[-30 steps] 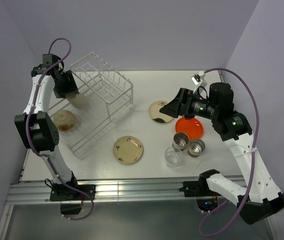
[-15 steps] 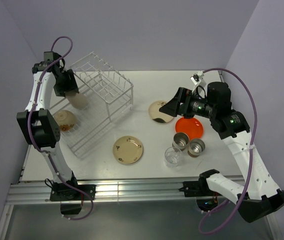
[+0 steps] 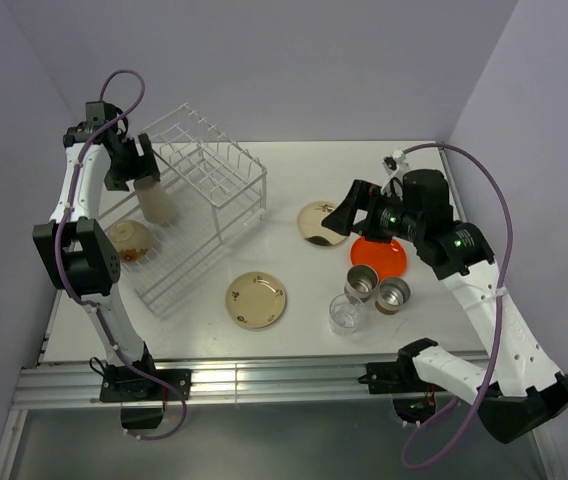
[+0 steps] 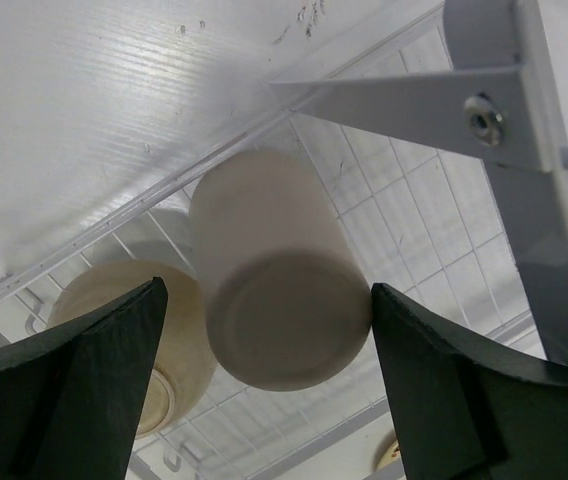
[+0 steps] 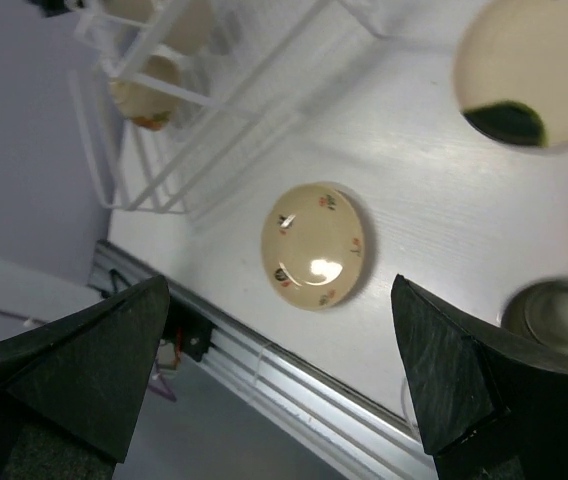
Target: Load the mixed dishes into the dish rack
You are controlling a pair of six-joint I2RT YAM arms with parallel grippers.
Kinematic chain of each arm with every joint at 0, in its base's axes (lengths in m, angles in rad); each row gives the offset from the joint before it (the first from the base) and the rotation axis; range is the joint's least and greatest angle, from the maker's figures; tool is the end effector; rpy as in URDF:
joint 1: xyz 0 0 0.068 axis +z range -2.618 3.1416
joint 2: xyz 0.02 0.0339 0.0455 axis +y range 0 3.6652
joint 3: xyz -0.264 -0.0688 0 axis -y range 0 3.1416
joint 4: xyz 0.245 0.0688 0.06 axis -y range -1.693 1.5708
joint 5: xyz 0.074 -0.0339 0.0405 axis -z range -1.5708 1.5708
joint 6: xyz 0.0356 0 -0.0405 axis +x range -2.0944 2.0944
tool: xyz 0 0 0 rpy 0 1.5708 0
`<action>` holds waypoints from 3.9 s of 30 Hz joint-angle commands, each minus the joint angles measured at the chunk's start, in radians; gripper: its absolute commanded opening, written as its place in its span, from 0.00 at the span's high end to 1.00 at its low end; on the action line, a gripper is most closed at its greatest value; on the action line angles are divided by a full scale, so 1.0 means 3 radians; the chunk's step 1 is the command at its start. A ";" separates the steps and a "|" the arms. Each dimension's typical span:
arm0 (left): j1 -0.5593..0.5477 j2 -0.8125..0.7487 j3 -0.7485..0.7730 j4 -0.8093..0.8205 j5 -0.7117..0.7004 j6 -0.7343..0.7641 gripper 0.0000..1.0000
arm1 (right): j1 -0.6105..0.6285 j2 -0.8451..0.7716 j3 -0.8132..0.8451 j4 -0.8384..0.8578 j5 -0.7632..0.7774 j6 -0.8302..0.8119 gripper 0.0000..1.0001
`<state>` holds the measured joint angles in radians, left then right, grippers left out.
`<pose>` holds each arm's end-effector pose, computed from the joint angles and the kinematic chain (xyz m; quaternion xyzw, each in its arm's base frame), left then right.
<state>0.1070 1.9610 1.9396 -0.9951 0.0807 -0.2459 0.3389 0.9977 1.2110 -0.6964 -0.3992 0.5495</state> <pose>0.4222 0.0425 0.3193 -0.1578 0.9481 -0.0577 0.2700 0.1823 0.0789 0.3962 -0.0139 0.8449 0.3711 0.3850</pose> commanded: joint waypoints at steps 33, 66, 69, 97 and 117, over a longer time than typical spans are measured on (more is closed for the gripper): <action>0.0017 -0.2149 -0.1551 0.0888 -0.0248 -0.0397 0.01 | 0.1472 -0.0769 -0.1342 -0.1493 0.2251 0.2202 0.21; -0.0673 -0.3285 -0.3014 0.3127 0.2639 -0.2048 0.01 | 0.1902 -0.0544 -0.0939 -0.0620 0.2344 0.1871 1.00; -0.0898 -0.3198 -0.3187 0.3561 0.2809 -0.2391 0.01 | 0.1831 -0.0550 -0.0612 -0.0207 0.1885 0.1457 1.00; -0.1819 -0.3310 -0.3852 0.5270 0.2528 -0.4140 0.01 | 0.0844 0.0366 -0.0350 0.2198 -0.1461 0.1410 1.00; -0.2028 -0.3515 -0.3950 0.5352 0.2380 -0.4202 0.01 | 0.0522 0.0458 -0.0345 0.2520 -0.1625 0.1645 1.00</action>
<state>-0.4770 0.9302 0.7555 0.5491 0.8062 -1.5063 0.5095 1.1194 1.0725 -0.0204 -0.8860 1.0187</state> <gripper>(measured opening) 0.993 0.039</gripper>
